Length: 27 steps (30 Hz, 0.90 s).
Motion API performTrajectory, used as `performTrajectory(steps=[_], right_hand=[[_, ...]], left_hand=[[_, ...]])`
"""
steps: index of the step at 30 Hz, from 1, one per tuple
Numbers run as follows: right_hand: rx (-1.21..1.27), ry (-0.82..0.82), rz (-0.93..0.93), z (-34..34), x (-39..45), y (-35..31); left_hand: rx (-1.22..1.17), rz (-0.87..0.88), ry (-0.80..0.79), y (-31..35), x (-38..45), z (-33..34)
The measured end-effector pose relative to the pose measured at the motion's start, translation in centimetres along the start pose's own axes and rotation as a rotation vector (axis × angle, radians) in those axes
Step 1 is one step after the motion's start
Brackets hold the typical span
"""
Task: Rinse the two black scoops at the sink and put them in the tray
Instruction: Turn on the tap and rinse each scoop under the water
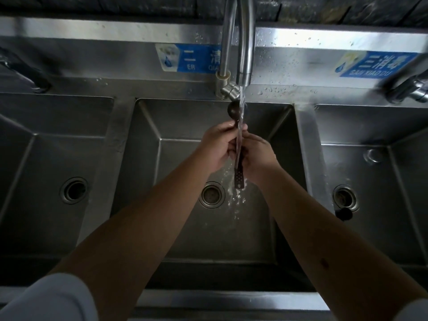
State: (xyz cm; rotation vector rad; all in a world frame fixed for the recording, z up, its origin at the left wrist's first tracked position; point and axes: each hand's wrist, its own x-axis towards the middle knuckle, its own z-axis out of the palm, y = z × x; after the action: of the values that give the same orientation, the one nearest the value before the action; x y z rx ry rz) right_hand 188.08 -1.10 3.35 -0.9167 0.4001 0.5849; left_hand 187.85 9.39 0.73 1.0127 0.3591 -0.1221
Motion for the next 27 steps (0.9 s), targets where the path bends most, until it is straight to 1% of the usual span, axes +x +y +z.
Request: performTrajectory(steps=[3, 6, 9, 11, 13, 15, 17, 19, 20, 23, 24, 25, 27], right_hand=[[-0.034, 0.002, 0.011, -0.5, -0.6, 0.5], [-0.106, 0.038, 0.048, -2.3, -1.9, 2.5], [-0.094, 0.112, 0.185, -4.4, -3.4, 4.8], [-0.118, 0.174, 0.279, -5.7, -4.3, 6.1], [-0.161, 0.198, 0.332, -6.7, -5.3, 7.4], [-0.172, 0.209, 0.363, -7.4, -6.2, 8.4], [-0.182, 0.225, 0.369, -7.9, -7.1, 9.1], [-0.259, 0.243, 0.355, -8.2, -7.8, 9.6], [-0.358, 0.249, 0.338, -8.3, -8.2, 9.8], [-0.781, 0.260, 0.241, -8.2, -9.1, 10.5], [-0.849, 0.274, 0.207, -8.2, -9.3, 10.7], [-0.857, 0.292, 0.188, -8.1, -9.6, 10.6], [-0.742, 0.319, 0.193, -8.2, -10.1, 10.2]], left_hand=[[-0.006, -0.054, 0.034, -0.6, -0.3, 0.0], [-0.027, -0.134, 0.057, -2.7, -1.8, -0.7], [-0.044, -0.191, 0.018, -5.2, -3.5, -1.8], [-0.046, -0.249, 0.030, -6.6, -4.6, -2.3], [-0.050, -0.311, 0.066, -7.9, -5.7, -2.8], [-0.033, -0.313, 0.065, -8.9, -6.5, -3.4], [-0.022, -0.307, 0.053, -9.5, -7.2, -3.9], [-0.023, -0.324, 0.063, -9.9, -8.0, -3.7], [-0.019, -0.327, 0.086, -10.2, -8.4, -3.5], [0.072, -0.293, 0.190, -10.9, -9.1, -2.7], [0.100, -0.294, 0.208, -10.9, -9.4, -2.4], [0.091, -0.299, 0.209, -10.8, -9.7, -2.0], [0.008, -0.321, 0.192, -10.2, -10.4, -1.1]])
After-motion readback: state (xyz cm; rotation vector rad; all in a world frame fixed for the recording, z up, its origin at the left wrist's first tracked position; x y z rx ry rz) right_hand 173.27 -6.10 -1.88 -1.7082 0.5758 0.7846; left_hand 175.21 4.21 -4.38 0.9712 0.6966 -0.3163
